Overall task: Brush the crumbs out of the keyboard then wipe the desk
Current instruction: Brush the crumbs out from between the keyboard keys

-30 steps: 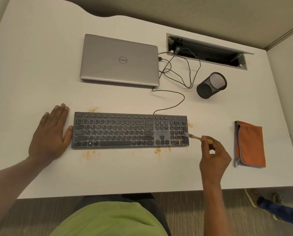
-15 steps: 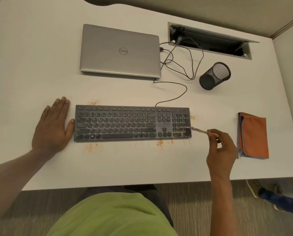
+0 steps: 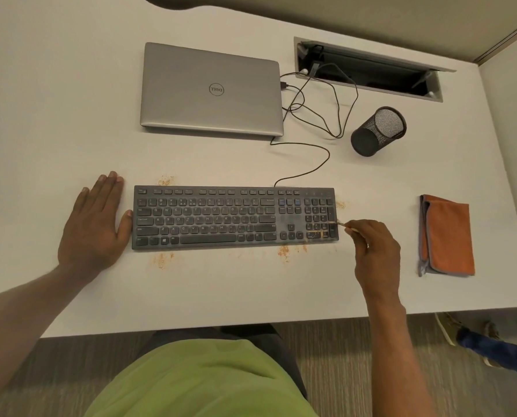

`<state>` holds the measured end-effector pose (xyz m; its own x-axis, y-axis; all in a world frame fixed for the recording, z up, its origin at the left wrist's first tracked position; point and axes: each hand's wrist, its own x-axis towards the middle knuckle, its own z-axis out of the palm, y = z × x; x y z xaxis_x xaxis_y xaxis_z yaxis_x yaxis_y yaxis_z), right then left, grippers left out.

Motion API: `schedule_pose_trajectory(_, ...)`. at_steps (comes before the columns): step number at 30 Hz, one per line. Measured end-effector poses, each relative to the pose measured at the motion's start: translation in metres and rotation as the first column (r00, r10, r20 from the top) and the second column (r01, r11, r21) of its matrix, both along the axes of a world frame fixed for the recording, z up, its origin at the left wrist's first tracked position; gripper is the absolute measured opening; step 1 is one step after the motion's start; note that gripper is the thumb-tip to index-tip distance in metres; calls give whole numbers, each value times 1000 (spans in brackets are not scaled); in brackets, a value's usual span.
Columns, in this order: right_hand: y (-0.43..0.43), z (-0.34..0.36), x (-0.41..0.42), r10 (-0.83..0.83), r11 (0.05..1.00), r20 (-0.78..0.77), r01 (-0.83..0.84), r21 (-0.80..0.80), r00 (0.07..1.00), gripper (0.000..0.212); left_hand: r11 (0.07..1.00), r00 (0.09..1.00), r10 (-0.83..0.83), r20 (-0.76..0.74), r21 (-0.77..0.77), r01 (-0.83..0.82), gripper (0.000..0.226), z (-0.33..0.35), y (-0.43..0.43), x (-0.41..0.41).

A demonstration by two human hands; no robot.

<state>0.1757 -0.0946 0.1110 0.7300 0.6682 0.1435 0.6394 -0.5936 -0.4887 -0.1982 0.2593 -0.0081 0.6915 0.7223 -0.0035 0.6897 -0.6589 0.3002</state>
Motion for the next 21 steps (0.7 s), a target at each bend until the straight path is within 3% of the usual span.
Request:
schedule_pose_trajectory(8,-3,13,-4,40,998,-21,-39,39,999,16,1000,1000,0,4,2,0,72,-1,0,0)
schedule_pose_trajectory(13,-7,13,0,-35,998,15,34,46,999,16,1000,1000,-4,8,14,4,71,-1,1,0)
schedule_pose_trajectory(21,-1,7,-6,74,997,-13,-74,0,997,17,1000,1000,-4,7,17,4,72,-2,0,0)
